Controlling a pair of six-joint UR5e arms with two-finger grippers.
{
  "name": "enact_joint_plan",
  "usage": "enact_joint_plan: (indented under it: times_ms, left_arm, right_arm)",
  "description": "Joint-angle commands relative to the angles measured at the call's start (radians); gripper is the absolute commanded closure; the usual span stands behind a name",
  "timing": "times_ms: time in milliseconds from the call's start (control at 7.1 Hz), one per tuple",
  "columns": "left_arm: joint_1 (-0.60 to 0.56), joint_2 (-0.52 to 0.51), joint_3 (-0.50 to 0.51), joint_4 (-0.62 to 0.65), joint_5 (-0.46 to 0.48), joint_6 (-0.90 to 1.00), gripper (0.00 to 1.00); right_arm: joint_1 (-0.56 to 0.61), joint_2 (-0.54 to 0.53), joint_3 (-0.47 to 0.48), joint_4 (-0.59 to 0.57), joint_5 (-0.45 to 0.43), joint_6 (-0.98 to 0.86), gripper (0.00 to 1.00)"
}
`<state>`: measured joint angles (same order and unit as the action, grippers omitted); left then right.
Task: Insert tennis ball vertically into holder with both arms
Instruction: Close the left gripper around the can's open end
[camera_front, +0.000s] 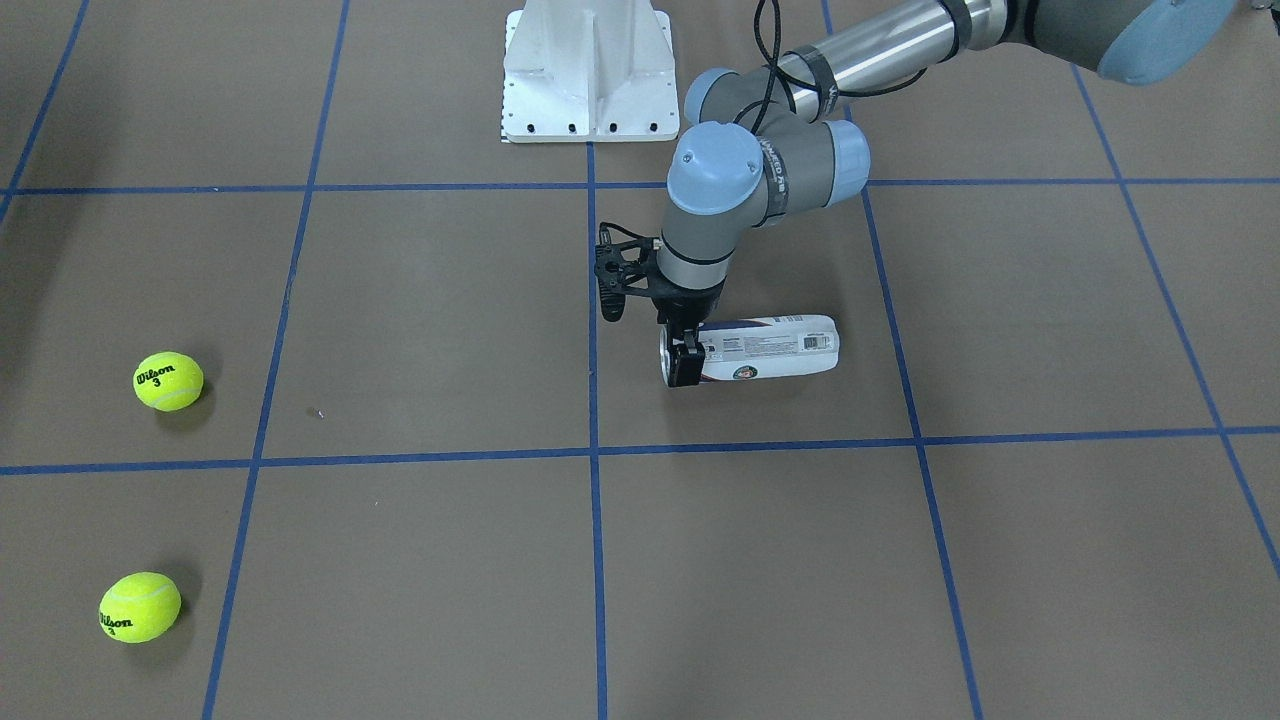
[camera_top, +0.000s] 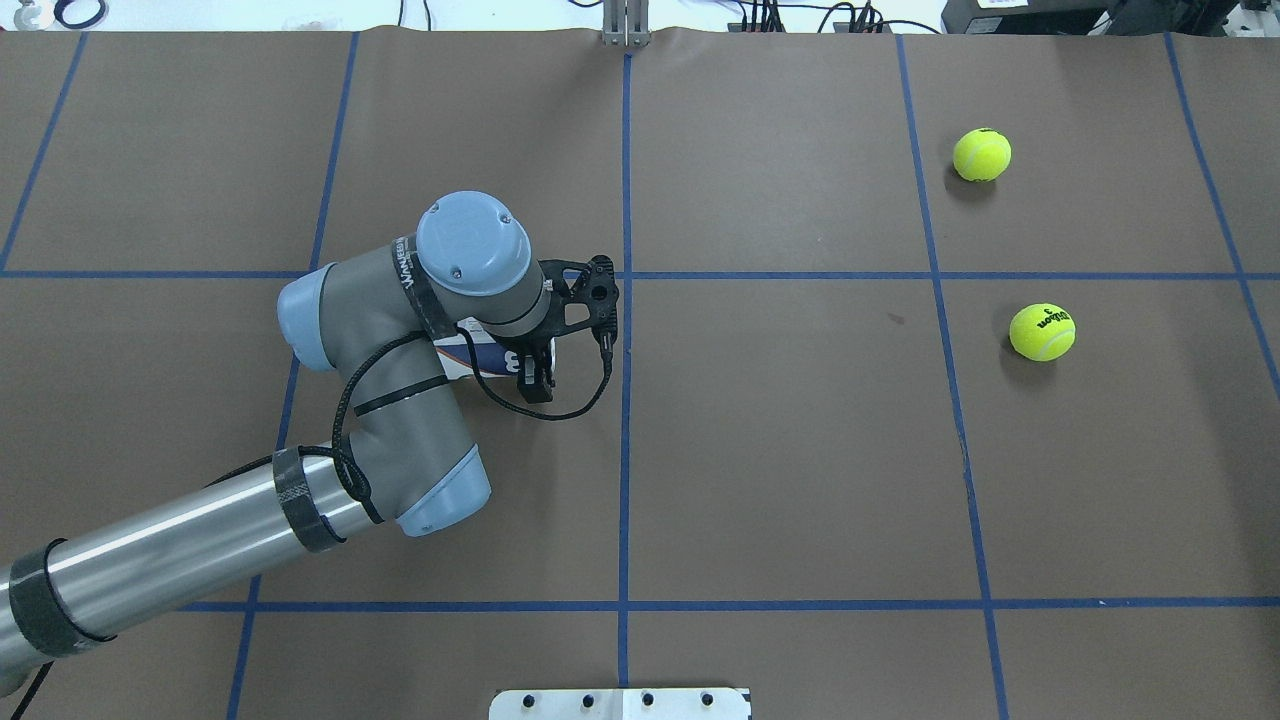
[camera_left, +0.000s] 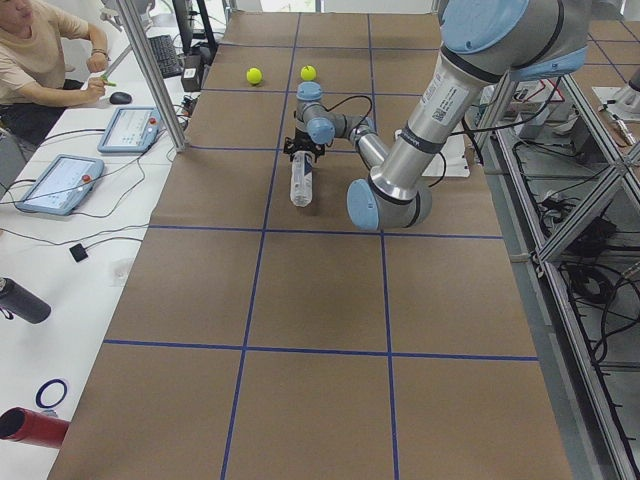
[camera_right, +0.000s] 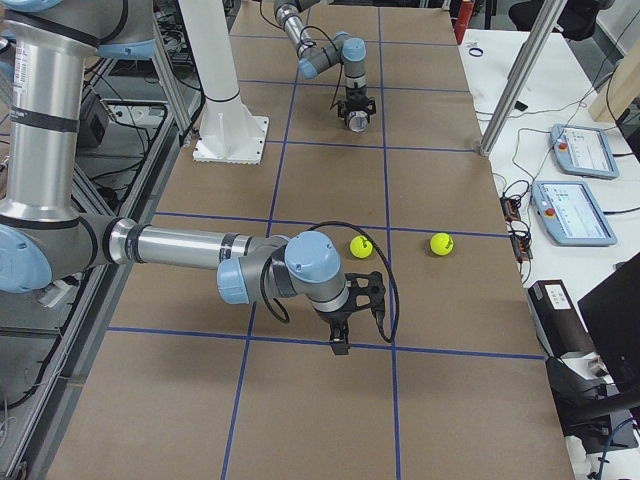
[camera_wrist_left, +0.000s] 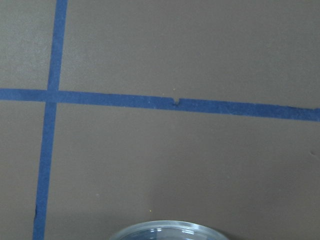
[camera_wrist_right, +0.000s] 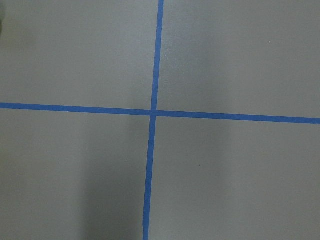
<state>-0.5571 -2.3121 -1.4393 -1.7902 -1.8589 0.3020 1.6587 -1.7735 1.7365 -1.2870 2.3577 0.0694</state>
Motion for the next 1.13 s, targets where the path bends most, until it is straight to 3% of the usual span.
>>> enact_joint_plan:
  times_ms: [0,423,986]
  left_arm:
    - [0.000,-0.004,0.017,-0.002,0.000,0.000,0.00]
    - [0.000,-0.007,0.017,-0.002,0.000,0.000,0.04]
    - [0.000,-0.018,0.016,0.000,0.000,0.000,0.27]
  right_arm:
    - [0.000,0.002,0.000,0.000,0.000,0.001,0.00]
    - [0.000,0.005,0.000,-0.002,0.000,0.003,0.00]
    - [0.000,0.008,0.002,0.000,0.000,0.004,0.00]
